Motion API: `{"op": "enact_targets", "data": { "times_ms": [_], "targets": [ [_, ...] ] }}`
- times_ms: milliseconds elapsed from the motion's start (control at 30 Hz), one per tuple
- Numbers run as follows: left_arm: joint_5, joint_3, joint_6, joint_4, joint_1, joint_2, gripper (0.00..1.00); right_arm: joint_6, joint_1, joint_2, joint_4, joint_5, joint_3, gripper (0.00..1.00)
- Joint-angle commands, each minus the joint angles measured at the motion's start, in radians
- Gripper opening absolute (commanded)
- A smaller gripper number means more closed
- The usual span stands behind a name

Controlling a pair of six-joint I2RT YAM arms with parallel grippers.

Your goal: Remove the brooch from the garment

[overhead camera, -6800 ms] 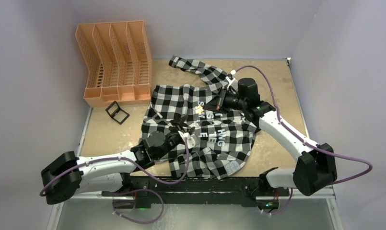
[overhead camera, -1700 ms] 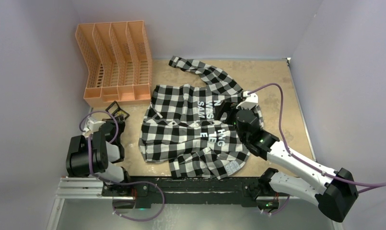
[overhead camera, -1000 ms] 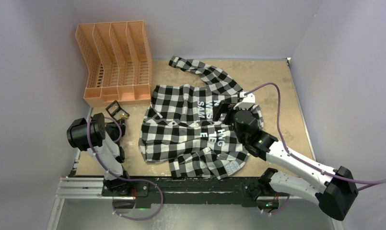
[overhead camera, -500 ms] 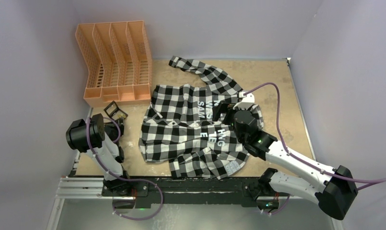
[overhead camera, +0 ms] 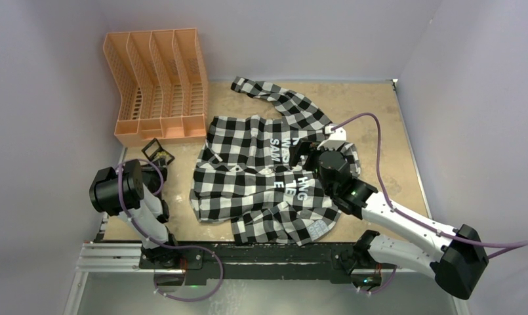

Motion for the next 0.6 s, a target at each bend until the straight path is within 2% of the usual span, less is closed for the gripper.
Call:
{"op": "enact_targets", "data": {
  "times_ms": [0,567],
  "targets": [
    [-0.032,-0.001,-0.011,0.286,0.013,0.013,0.0,-0.018,0.006,0.0,0.031,0.018,-0.004,0.98],
    [-0.068,0.046,-0.004,0.285,0.013,0.059,0.04,-0.024,0.01,0.003,0.04,0.011,-0.006,0.98]
  ]
}}
